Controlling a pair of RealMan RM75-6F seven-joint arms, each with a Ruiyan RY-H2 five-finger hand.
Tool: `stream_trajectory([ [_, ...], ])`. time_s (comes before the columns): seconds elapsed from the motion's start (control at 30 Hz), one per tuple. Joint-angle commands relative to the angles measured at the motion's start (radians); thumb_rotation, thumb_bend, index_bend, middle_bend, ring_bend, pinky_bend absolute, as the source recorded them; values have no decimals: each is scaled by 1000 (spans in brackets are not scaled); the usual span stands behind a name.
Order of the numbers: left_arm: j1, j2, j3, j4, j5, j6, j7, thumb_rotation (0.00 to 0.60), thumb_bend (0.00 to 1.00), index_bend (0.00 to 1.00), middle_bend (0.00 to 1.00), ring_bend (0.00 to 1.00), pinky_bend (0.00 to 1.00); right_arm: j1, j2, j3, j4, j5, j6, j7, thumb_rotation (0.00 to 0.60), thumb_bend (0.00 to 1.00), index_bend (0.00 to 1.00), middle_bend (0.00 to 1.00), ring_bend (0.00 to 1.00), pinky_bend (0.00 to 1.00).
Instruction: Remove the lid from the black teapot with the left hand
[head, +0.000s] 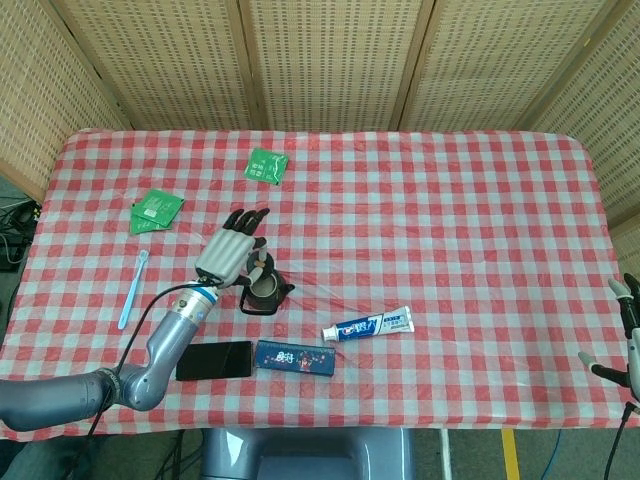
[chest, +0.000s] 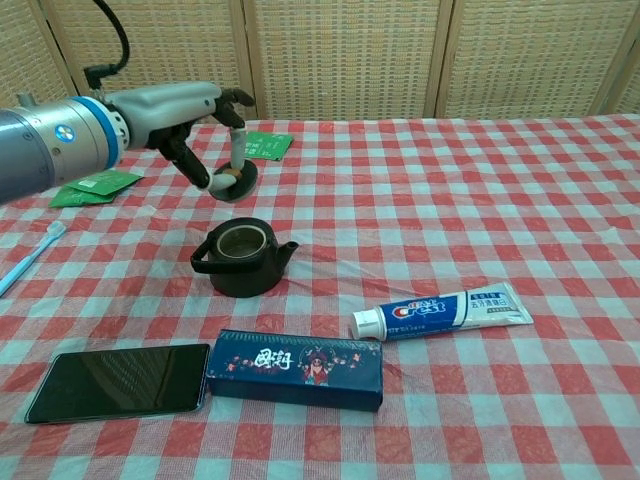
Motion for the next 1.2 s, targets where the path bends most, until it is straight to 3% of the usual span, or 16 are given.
stream_trajectory([
  [0.03, 18, 25, -6, 14, -21, -2, -29, 600, 351, 705, 0, 0, 0, -1, 1, -1, -2, -3, 3, 0, 600, 0, 51, 0, 0, 0],
  [0.3, 65, 5, 44, 185, -55, -89, -137, 600, 351, 695, 0, 0, 0, -2, -1, -5, -4, -9, 4, -7, 600, 0, 54, 0, 0, 0],
  [0.47, 86, -54, 71, 323, -15, -153, -231, 600, 351, 687, 0, 0, 0, 1, -5, -5, -6, -7, 1, -19, 600, 0, 54, 0, 0, 0],
  [0.63, 100, -85, 87, 387, 40, -173, -287, 600, 348, 644, 0, 0, 0, 2, -7, -4, -6, -3, -1, -23, 600, 0, 55, 0, 0, 0],
  [0.7, 103, -92, 87, 399, 57, -176, -304, 600, 309, 541, 0, 0, 0, 2, -7, -4, -5, -2, -3, -23, 600, 0, 55, 0, 0, 0],
  [0.83, 109, -83, 84, 384, 82, -177, -326, 600, 72, 39, 0, 0, 0, 1, -4, -4, -7, -4, -1, -18, 600, 0, 54, 0, 0, 0],
  [0.93, 117, -51, 78, 341, 102, -167, -340, 600, 2, 0, 0, 0, 0, -1, -2, -5, -8, -6, 2, -15, 600, 0, 55, 0, 0, 0],
  [1.2, 218, 140, 59, 121, 247, 20, -453, 600, 0, 0, 0, 0, 0, -5, 4, -10, -13, -18, 9, 0, 600, 0, 56, 0, 0, 0],
])
